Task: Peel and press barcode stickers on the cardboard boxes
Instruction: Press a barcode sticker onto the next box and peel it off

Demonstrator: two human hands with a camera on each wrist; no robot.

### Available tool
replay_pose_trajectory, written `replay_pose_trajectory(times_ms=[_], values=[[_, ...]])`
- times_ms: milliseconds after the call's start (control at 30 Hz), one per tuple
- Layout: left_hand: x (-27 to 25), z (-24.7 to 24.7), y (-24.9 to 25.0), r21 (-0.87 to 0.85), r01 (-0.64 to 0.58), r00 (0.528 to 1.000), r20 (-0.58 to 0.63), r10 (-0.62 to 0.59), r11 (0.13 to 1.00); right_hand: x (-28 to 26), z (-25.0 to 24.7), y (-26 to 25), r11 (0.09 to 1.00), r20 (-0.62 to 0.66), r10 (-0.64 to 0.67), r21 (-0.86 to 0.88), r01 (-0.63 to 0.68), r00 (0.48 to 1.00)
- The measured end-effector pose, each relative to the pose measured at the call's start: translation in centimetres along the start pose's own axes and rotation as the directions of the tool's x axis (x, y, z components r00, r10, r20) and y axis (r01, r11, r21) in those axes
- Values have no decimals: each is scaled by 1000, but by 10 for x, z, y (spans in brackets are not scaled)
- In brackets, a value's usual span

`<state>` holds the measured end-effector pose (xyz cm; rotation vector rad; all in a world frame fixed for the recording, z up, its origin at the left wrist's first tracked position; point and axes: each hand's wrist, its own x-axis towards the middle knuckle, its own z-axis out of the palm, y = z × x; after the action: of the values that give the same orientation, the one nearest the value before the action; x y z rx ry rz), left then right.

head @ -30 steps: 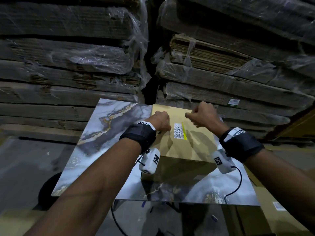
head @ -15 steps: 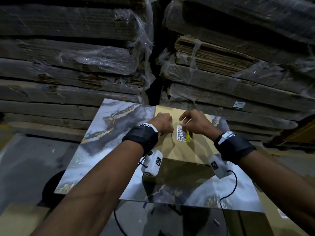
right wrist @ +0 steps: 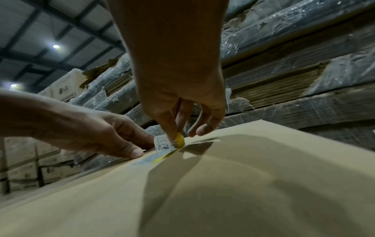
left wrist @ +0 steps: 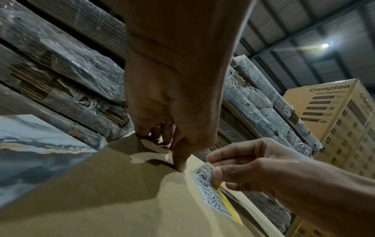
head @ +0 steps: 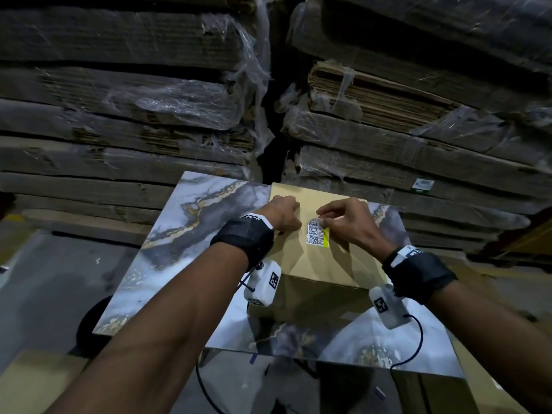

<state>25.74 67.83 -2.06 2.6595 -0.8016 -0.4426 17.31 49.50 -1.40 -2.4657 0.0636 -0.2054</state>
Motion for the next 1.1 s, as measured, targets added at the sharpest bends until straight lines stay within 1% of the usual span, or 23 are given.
replay_pose_trajectory(times_ms=[100,300,367,433,500,533,567,600,633,667,700,733,767,833,900,967,1100], values=[[2,0,-1,3,17,1000,4,-17,1000,-6,-3,6,989,4,42,144,-43,999],[1,-1,-3,-44,57,998,17,-56,997,-10,-5,14,948,26,102,299,-105,994],[1,-1,-3,-46,56,998,8,-56,997,-11,-4,15,914,33,141,380,-142,990],[2,0,-4,-52,58,998,-7,-59,997,-12,-3,14,861,41,183,476,-180,982],[3,1,-5,-76,73,997,-15,-75,994,-10,0,11,826,46,221,523,-212,974],[2,1,-4,-84,74,997,-16,-76,994,-9,2,11,859,22,212,473,-197,977],[2,2,-5,-88,73,997,-16,-75,993,-8,2,11,927,-24,167,346,-149,986],[2,2,-5,-85,69,997,-14,-71,994,-8,3,9,980,-67,94,185,-80,993],[3,2,-5,-79,67,998,-9,-68,995,-7,3,8,998,-93,18,60,-12,996],[2,2,-5,-70,62,998,-3,-63,996,-8,1,4,999,-87,-42,14,43,995],[2,2,-5,-65,63,998,0,-63,996,-7,-2,1,997,-50,-80,19,81,996],[1,2,-5,-62,65,998,3,-65,996,-6,-5,-3,992,13,-127,20,127,992],[2,2,-5,-62,67,998,6,-67,996,-5,-8,-6,983,83,-183,3,183,980],[1,2,-4,-66,67,998,2,-67,996,-1,-9,-8,945,203,-285,-103,310,937],[0,2,-2,-63,64,998,-1,-64,996,4,-6,-8,903,287,-327,-185,388,900],[-1,1,-1,-58,64,998,2,-64,996,7,0,-7,887,315,-343,-203,416,885],[-2,0,-1,-58,61,998,9,-61,996,11,3,-9,854,310,-410,-201,480,858]])
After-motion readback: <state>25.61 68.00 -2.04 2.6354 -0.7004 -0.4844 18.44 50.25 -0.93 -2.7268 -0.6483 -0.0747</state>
